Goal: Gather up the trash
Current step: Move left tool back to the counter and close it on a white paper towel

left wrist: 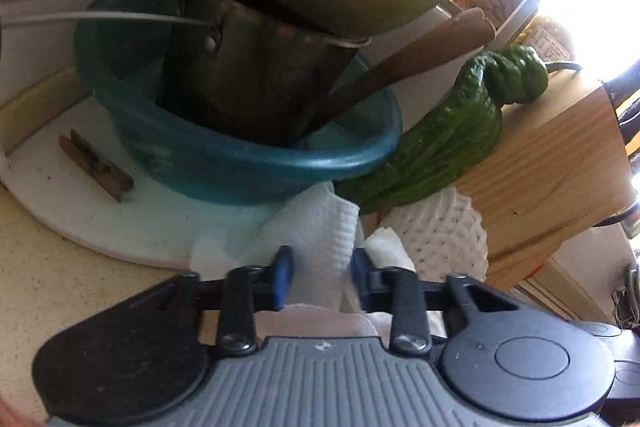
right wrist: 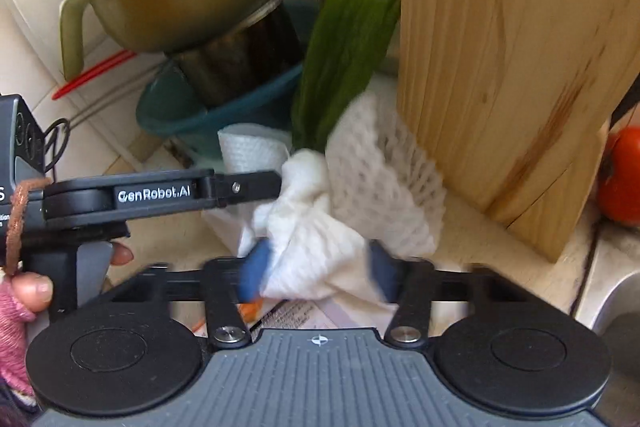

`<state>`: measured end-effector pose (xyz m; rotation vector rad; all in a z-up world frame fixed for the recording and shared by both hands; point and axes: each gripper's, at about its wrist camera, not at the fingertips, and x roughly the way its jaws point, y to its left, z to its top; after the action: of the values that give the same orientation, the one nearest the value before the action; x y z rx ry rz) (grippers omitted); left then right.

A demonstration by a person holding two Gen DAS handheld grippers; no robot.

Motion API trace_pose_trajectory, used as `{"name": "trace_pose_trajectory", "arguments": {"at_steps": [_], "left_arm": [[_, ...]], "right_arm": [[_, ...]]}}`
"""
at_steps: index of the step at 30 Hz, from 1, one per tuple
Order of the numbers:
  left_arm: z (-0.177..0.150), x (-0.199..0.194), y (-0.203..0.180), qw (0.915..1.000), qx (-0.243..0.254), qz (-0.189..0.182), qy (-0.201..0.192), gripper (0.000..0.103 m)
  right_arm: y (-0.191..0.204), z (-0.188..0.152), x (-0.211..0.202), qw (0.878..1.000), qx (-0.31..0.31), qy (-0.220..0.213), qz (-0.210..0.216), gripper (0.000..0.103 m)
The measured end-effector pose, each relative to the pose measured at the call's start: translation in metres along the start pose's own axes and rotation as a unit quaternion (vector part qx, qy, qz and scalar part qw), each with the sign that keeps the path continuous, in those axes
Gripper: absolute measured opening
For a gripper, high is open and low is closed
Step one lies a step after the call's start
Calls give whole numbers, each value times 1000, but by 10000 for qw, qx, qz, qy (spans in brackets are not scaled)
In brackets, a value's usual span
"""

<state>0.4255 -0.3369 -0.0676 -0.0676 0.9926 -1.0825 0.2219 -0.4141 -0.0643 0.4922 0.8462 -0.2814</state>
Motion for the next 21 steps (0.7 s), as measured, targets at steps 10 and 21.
{"name": "trace_pose_trajectory", "arguments": {"at_steps": [10,21], "left_arm": [[-12,-56,-5,9948,-210,-995,-57,2],[-25,-136,-10,9914,-336,-1144,-538,2]], "right_arm": [[-14,-13,-61,9926,681,-292,966,25],[-11,-32,-109,9903,597,-567,1115,26]]}}
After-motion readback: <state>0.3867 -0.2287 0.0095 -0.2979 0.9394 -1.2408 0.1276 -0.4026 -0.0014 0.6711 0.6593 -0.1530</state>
